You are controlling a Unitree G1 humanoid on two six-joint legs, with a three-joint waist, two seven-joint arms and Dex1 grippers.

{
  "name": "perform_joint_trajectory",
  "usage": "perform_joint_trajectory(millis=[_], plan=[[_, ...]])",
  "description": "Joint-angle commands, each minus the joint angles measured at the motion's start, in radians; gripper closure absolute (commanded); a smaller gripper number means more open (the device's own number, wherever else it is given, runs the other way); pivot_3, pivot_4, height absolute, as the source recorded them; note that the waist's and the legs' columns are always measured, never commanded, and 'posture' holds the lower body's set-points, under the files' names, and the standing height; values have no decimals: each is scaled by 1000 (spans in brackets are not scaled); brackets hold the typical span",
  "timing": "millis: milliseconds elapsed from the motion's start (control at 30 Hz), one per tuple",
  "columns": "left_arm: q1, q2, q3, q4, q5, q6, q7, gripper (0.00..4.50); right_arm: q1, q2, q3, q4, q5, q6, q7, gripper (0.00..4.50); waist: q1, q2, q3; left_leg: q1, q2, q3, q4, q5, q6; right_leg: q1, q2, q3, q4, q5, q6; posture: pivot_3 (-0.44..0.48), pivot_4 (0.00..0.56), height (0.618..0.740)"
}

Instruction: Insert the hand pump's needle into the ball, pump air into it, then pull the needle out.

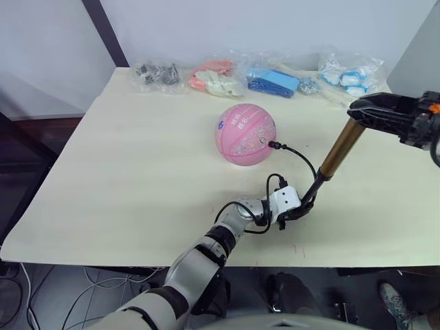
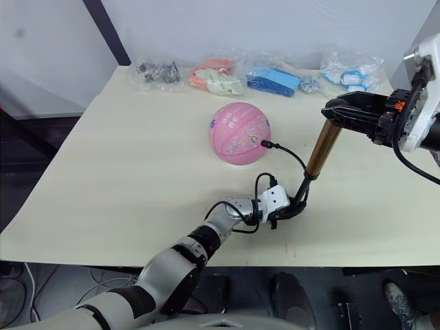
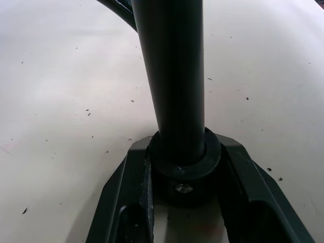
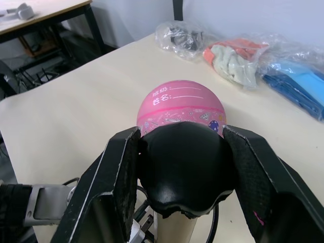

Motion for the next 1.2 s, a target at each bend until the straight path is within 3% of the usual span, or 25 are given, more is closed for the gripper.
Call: perform_joint_trajectory(millis=[33,233,367,700,900,1200], plan=[[65,52,-25,91,57,65,6,3358,-8,-17,-101,-31,-27,-46,-43,2438,0,0,0,0,0,0,0,0,0,0,0,0,0,0,0,0,150,740],[67,53,-26,89,56,67,5,3358,240,81,-21,-127,-145,-116,-29,2438,-1,-7,-4,3,0,-1,0,0,0,3,1,-1,0,-2,3,0,150,740],[68,55,-27,86,56,68,4,3358,410,163,147,-122,-319,-225,-3,2438,-3,-14,-12,4,2,-1,0,0,0,5,2,0,1,-2,5,0,150,740],[65,66,-24,80,58,70,1,3358,544,308,452,15,-616,-411,44,2438,-7,-22,-26,17,8,-1,-5,0,0,11,9,0,0,-3,3,0,150,740],[66,65,-25,78,57,71,0,3358,556,330,432,-6,-634,-413,61,2438,-8,-22,-28,21,10,-3,-9,0,-1,20,11,-1,0,-6,-2,0,150,740],[67,60,-27,81,59,69,1,3358,406,259,167,-108,-417,-281,40,2438,-4,-13,-20,20,9,-4,-8,0,-1,18,10,-2,0,-6,-1,0,150,740]])
